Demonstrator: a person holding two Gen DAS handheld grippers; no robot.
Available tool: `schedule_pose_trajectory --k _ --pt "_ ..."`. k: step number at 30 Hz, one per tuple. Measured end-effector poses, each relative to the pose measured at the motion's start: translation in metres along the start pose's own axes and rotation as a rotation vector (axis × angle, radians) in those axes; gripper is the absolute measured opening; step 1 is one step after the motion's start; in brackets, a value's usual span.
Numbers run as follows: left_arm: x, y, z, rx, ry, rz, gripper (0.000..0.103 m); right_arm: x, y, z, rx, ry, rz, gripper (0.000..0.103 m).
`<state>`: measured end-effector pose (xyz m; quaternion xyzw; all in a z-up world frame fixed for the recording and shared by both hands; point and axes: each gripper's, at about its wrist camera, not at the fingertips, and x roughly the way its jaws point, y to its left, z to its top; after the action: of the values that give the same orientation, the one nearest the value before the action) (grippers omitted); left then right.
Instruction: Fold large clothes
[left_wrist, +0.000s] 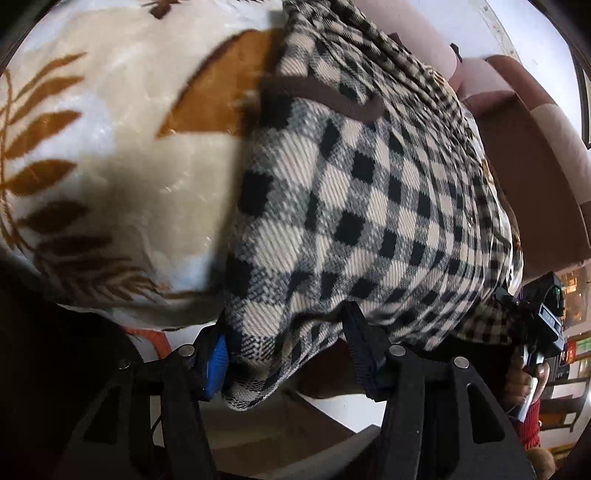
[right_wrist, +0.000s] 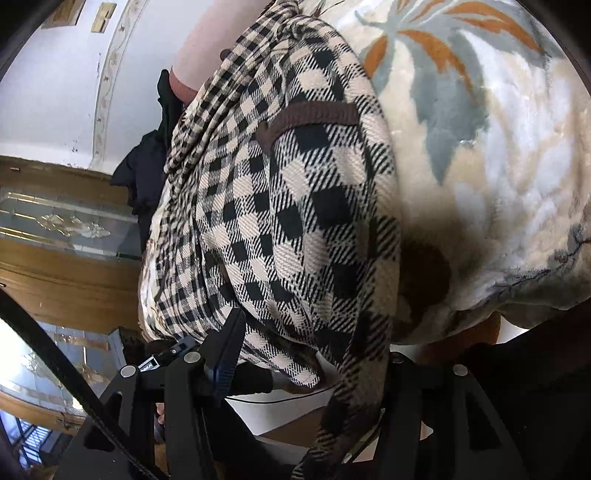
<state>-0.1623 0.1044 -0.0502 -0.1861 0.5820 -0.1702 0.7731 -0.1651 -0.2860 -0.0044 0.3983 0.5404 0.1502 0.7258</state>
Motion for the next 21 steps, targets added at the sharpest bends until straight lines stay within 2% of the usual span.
schedule_pose_trajectory --k 1,3,4,6,8,10,16,19,21 --pt "-0.001 -0.001 -0.001 0.003 -0.001 -0.004 0.047 -0.003 -0.002 -0.002 -0.004 0.006 -0.004 0.059" --pt "-0.004 0.001 -0.002 -0.007 0.001 -0.017 0.015 -0.002 0.001 -0.006 -0.017 0.015 -0.017 0.059" --pt "-0.006 0.002 -0.003 -0.017 0.001 -0.022 0.009 -0.004 0.000 -0.010 -0.025 0.016 -0.024 0.057" --pt "-0.012 0.005 -0.003 -0.035 -0.003 -0.046 0.006 -0.006 0.005 -0.013 -0.044 0.006 -0.056 0.045" --pt "-0.023 0.005 -0.005 -0.032 -0.013 -0.068 0.005 -0.007 0.012 -0.018 -0.060 0.001 -0.079 0.023" --pt "-0.037 0.000 -0.007 -0.015 -0.030 -0.079 0.005 -0.010 0.019 -0.021 -0.080 -0.001 -0.085 0.014" --pt "-0.082 -0.018 0.005 0.033 -0.098 -0.133 0.005 -0.045 0.050 -0.010 -0.148 -0.049 -0.021 0.006" --pt "-0.097 -0.030 0.033 0.047 -0.131 -0.170 0.005 -0.058 0.076 0.013 -0.219 -0.088 -0.013 0.006" --pt "-0.107 -0.039 0.063 0.031 -0.152 -0.240 0.005 -0.062 0.095 0.034 -0.273 -0.114 -0.007 0.006"
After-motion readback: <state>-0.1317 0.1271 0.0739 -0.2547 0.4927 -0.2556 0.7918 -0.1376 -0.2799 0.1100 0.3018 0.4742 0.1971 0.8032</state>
